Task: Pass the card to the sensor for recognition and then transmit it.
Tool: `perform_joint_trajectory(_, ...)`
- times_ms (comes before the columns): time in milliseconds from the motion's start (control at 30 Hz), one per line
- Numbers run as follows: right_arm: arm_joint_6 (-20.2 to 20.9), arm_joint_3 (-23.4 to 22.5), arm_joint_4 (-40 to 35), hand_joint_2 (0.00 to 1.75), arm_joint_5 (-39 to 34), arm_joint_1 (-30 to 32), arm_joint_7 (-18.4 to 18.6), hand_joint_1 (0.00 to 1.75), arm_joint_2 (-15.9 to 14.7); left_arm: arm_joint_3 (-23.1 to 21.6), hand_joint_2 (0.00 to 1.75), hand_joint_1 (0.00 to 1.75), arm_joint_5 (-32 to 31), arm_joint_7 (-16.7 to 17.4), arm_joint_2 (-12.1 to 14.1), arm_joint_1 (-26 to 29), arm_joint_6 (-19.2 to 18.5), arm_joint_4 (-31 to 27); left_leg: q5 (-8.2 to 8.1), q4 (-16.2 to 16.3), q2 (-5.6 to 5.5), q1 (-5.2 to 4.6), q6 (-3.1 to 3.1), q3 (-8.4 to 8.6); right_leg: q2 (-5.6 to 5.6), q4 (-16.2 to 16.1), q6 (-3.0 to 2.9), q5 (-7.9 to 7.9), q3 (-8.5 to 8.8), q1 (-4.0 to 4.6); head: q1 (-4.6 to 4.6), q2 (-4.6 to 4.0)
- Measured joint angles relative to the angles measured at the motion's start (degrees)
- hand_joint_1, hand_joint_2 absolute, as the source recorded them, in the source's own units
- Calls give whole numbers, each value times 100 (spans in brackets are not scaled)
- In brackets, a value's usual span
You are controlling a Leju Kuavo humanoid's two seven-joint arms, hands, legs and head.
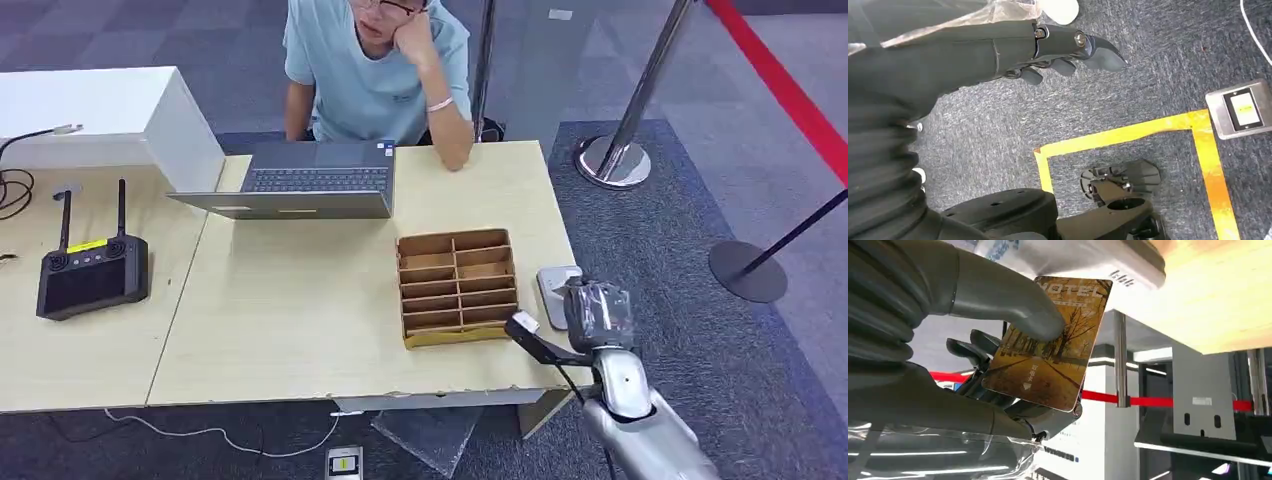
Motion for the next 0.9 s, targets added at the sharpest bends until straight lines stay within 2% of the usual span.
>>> perform_joint_trajectory(300, -33, 29, 432, 175, -81, -126, -323, 175, 216, -4, 175, 0, -24, 0, -2, -2, 2, 0, 0, 0, 1, 2, 0, 9, 0, 0, 0, 0, 8, 1, 0, 0)
perform_joint_trajectory(900, -70, 37, 1217, 175, -79, -189, -603, 175, 691, -9, 175, 0, -44, 13, -17, 10, 7, -2, 1, 1, 6, 1, 1, 37, 9, -2, 3, 4, 37, 0, -2, 0)
